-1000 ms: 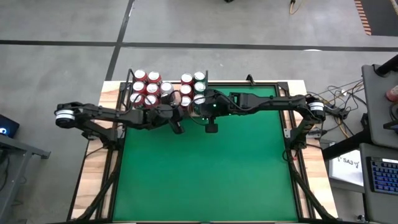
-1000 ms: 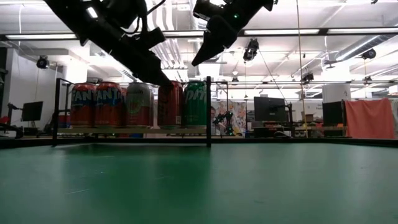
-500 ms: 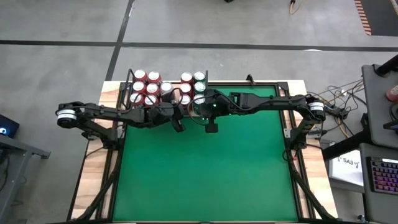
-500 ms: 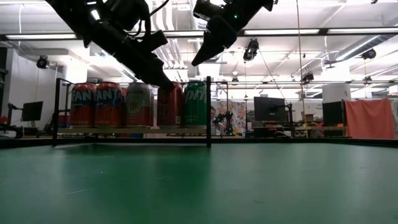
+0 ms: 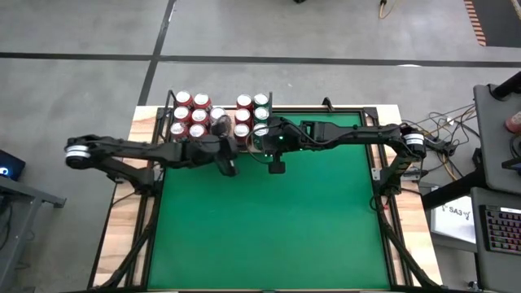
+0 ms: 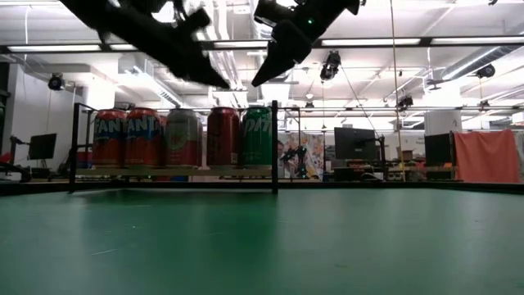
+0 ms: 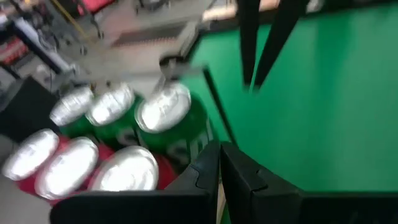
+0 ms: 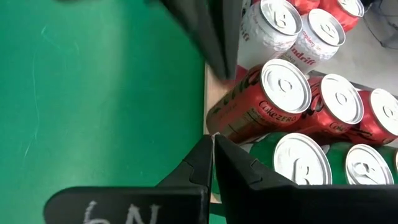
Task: Place canned beverage on shelf
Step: Return to Home Position
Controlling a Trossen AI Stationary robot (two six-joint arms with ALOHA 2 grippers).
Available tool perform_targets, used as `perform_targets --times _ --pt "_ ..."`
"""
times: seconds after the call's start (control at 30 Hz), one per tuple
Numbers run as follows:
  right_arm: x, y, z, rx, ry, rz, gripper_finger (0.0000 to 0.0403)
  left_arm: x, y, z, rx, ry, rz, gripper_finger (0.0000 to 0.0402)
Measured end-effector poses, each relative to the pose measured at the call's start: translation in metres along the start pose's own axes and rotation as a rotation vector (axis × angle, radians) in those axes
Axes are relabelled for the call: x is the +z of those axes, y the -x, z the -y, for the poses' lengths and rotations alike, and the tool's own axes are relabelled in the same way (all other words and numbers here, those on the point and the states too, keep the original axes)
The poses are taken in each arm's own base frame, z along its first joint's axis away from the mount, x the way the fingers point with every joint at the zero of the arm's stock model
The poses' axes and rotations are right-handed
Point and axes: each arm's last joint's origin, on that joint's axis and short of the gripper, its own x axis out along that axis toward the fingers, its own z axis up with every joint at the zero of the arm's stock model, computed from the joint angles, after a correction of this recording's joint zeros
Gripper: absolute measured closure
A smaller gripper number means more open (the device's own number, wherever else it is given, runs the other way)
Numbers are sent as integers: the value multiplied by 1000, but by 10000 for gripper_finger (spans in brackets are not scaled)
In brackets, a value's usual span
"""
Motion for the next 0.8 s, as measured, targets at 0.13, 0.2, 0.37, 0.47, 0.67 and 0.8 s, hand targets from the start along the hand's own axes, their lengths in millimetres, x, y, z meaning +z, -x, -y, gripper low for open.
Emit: perform_targets --times 0.13,0.2,0.37,0.47,0.67,0.8 --pt "1 0 0 -2 -16 7 394 21 38 -6 -22 14 106 402" --pt "1 0 0 0 -22 9 394 29 60 -9 -36 29 176 402" --pt "6 4 -8 43 -15 45 394 34 108 -9 -149 -2 357 402" --pt "8 10 -11 106 -10 119 394 27 127 -7 -218 -31 427 402" --pt "-9 32 -14 85 -27 236 394 4 149 -11 -247 -8 504 402" --pt "-28 53 -19 62 -40 312 394 -11 157 -15 -237 9 538 402"
